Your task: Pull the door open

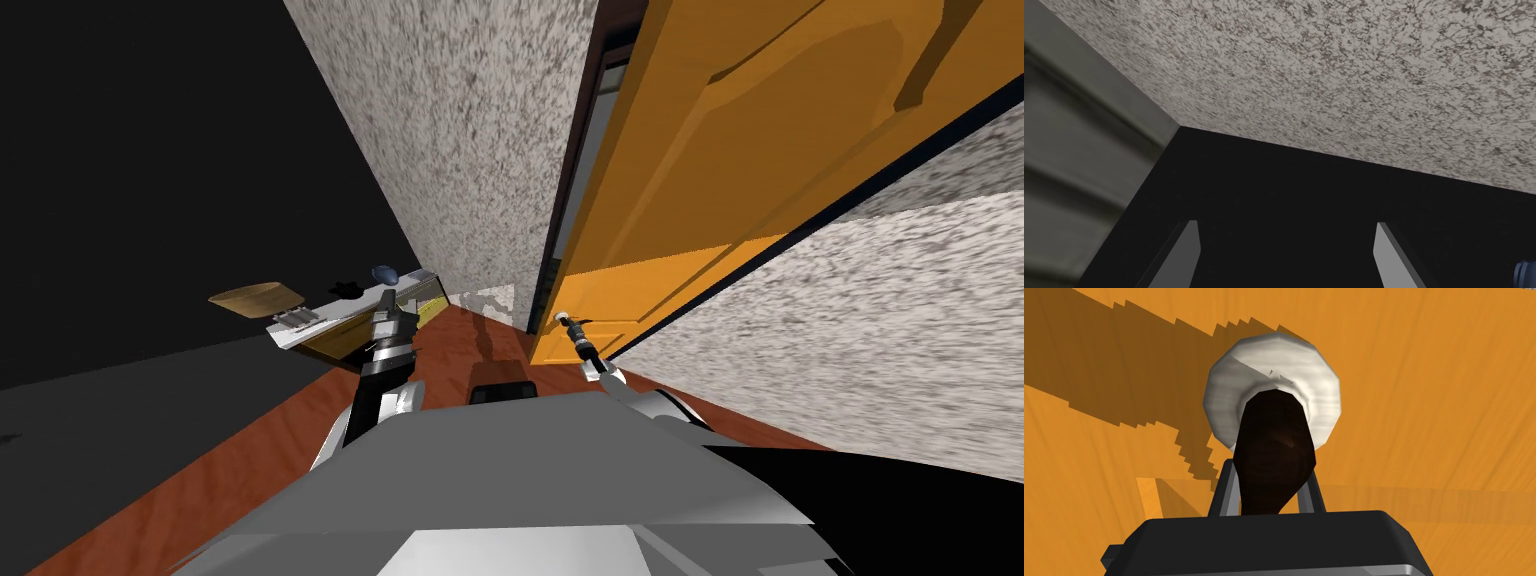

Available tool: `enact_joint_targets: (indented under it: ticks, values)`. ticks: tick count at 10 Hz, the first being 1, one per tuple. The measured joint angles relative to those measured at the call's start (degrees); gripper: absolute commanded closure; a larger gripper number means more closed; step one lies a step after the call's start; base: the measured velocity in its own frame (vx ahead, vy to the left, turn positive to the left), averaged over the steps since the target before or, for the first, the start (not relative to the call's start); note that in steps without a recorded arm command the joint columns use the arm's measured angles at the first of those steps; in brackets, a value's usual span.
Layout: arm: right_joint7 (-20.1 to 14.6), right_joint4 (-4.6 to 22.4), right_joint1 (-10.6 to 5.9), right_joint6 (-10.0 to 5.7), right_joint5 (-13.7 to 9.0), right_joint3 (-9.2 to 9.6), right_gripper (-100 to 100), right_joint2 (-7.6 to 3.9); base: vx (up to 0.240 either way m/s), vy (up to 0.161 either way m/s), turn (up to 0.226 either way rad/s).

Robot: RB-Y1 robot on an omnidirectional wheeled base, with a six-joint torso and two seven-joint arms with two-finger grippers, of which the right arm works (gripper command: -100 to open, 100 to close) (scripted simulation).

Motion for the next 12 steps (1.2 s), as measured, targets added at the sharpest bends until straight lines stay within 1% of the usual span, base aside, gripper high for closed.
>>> enact_joint_targets:
  ticks: [2,3,4,5,7,8,9,11,12]
  values:
    - [-1.40,-1.05,1.20,-1.37,0.39,1.12,100,-1.33,-0.214,-0.057,0.075]
    - [-2.26,0.86,0.53,-3.09,0.74,1.89,100,-1.80,-0.210,-0.093,0.082]
    - [-3.07,0.38,1.38,-4.08,1.02,2.60,100,-2.41,-0.207,-0.135,0.103]
    - [-3.89,-1.24,2.81,-4.52,1.36,3.51,100,-3.10,-0.205,-0.101,0.098]
    - [-5.42,-2.25,4.14,-6.02,1.94,4.94,100,-4.33,-0.189,-0.061,0.039]
    - [-5.96,-2.12,4.39,-6.74,2.14,5.42,100,-4.73,-0.077,-0.022,0.004]
    - [-6.11,-1.99,4.56,-6.87,2.20,5.56,100,-4.66,-0.125,-0.059,0.139]
    - [-6.78,-2.76,5.76,-7.83,2.06,5.89,100,-5.66,-0.206,-0.111,0.185]
    - [-6.96,-2.76,6.14,-8.56,2.04,6.07,100,-5.92,-0.117,-0.055,0.076]
